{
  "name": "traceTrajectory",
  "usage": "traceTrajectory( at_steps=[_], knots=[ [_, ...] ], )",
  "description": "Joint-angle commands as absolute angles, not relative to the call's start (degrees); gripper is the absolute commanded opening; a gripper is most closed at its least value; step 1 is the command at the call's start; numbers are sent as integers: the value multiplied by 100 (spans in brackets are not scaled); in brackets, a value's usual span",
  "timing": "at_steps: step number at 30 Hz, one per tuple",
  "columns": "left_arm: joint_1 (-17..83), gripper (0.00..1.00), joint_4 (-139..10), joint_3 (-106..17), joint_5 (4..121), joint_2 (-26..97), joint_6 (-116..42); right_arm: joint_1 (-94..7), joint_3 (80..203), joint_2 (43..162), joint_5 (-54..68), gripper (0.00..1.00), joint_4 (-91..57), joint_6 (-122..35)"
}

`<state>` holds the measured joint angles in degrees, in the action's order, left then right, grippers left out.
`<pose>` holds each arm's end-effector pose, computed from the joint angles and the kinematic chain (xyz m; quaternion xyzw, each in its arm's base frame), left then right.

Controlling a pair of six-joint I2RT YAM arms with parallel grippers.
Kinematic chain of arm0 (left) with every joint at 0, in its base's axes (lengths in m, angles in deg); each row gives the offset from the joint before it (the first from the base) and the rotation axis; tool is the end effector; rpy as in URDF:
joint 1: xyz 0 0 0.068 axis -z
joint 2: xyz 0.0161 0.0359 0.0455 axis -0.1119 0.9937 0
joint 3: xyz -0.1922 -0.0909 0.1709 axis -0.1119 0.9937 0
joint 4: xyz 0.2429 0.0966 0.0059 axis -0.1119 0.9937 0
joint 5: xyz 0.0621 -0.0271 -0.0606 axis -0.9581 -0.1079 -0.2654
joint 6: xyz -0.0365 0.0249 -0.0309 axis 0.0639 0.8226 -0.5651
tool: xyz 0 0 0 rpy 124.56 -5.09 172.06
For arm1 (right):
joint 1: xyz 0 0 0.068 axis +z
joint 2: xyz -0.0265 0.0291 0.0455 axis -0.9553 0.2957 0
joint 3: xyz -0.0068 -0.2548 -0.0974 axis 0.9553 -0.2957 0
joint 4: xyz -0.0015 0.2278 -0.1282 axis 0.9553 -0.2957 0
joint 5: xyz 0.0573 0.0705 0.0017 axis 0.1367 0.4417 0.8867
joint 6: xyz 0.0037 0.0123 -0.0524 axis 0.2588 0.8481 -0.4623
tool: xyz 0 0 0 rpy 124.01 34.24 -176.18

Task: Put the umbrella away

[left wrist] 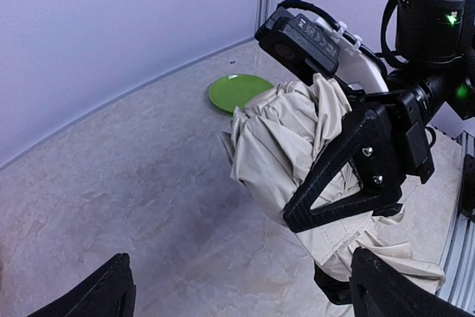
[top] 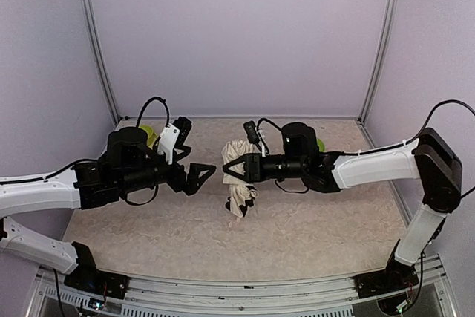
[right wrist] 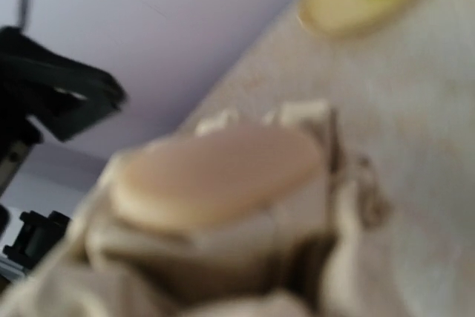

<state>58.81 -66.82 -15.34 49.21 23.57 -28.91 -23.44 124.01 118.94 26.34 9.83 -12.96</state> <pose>0.1608 -0.2038 0.2901 0.3037 0.7384 -0.2537 0.5460 0.2383 0.3020 0.2437 -0.2209 0.7410 0.5484 0.3183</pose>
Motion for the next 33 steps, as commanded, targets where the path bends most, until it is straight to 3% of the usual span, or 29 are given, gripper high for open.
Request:
traceTrajectory(
  at_steps=[1,9,13,16,27,29,30,33],
  knots=[
    [5755,97,-6449,-1713,5059,2787,-3161,-2431,12308,12269,2619,34,1028,-198],
    [5749,97,-6534,-1609,5237,3064,-3451,-2951,12656,13285,2917,49,488,-407],
    [5742,97,-6548,-1567,5143,3136,-3427,-3084,13112,13696,2800,69,-279,-849],
    [5732,97,-6497,-1591,5093,3220,-3413,-3118,13380,13790,2602,73,-648,-1095],
    [5669,97,-6535,-1571,4973,3578,-3282,-3184,13513,12784,1954,75,-1369,-1794],
    [5589,97,-6534,-1604,4996,3616,-3272,-3191,13499,12326,1850,83,-1537,-2069],
    [5531,97,-6546,-1615,5032,3608,-3271,-3212,13431,12095,1813,97,-1533,-2218],
    [5182,98,-6604,-1624,5138,3493,-3308,-3416,13073,11308,1617,100,-1472,-2754]
  ],
)
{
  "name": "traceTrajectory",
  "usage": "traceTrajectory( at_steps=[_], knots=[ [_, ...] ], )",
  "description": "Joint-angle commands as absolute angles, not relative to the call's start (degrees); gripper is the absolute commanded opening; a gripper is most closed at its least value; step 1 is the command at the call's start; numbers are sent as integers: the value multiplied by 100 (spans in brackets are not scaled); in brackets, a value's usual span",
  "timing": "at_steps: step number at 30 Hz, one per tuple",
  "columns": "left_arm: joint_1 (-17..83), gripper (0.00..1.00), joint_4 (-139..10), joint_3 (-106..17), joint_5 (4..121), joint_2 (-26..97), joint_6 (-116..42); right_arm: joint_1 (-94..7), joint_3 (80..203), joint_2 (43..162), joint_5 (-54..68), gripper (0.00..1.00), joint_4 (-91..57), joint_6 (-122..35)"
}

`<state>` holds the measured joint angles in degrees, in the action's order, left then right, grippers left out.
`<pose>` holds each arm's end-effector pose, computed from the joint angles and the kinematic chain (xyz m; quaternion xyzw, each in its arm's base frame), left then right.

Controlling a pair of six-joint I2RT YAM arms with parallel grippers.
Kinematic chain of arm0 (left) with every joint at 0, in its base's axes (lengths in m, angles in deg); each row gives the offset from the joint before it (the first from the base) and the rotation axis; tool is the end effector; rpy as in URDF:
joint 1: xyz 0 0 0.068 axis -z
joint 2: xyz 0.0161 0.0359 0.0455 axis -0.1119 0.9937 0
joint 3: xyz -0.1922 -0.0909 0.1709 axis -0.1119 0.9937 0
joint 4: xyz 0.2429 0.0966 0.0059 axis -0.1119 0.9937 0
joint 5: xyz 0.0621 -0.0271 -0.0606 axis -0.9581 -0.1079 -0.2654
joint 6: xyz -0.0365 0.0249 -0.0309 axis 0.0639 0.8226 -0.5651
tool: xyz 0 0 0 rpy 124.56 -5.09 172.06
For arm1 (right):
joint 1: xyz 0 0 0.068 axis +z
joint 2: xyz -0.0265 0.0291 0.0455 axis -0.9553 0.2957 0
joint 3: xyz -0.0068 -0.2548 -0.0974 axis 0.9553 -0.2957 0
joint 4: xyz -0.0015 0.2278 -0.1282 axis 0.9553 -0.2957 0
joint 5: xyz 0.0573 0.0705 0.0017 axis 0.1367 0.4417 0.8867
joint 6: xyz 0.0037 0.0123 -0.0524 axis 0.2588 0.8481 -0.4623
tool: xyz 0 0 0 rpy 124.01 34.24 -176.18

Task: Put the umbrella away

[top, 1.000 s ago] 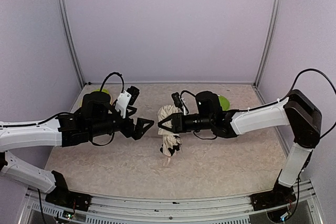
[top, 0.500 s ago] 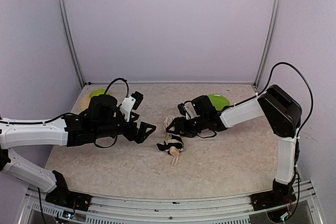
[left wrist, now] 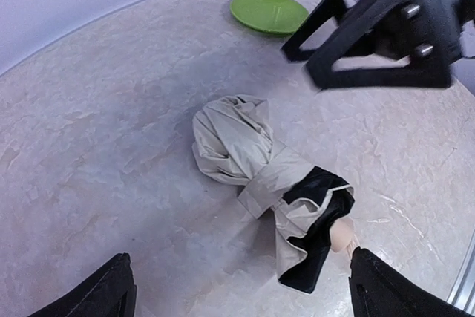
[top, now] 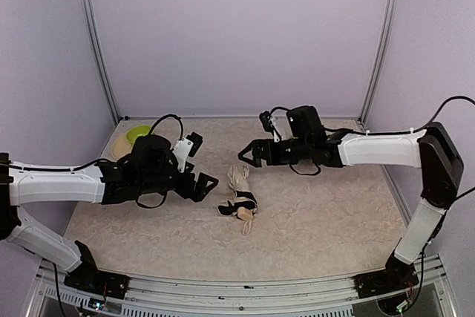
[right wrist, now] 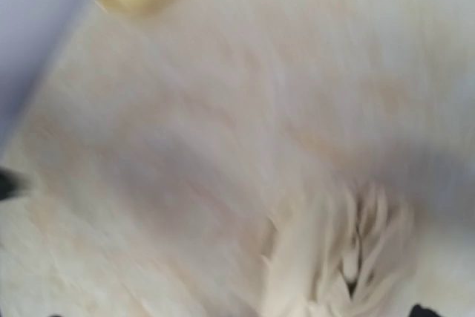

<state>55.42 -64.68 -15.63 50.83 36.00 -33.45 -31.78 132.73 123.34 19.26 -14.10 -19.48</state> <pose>0.1923 -0.2181 0.2325 0.2865 0.8184 -0.2175 0.4482 0.2937 0.2712 0.2236 -0.1565 0.8527 0.3996 0.2979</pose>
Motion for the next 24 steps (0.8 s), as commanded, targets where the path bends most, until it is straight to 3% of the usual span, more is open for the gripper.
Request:
traceTrajectory(
  at_steps=[1,7,14,19,24],
  knots=[
    [5010,98,-6617,-1632,5168,3449,-3312,-3566,12903,11074,1512,100,-1478,-2911],
    [3491,99,-6584,-2084,5187,3507,-3266,-5413,11342,9733,1041,100,-814,-3749],
    [1950,99,-8069,-1480,4673,3479,-3276,-7167,8907,8314,923,100,1986,-4492],
    [1549,99,-9810,-401,4080,3619,-2900,-7302,7959,8614,636,100,3618,-5094],
    [1281,99,-11189,266,4226,3844,-2782,-7523,7343,9746,845,100,5580,-5112]
  ],
)
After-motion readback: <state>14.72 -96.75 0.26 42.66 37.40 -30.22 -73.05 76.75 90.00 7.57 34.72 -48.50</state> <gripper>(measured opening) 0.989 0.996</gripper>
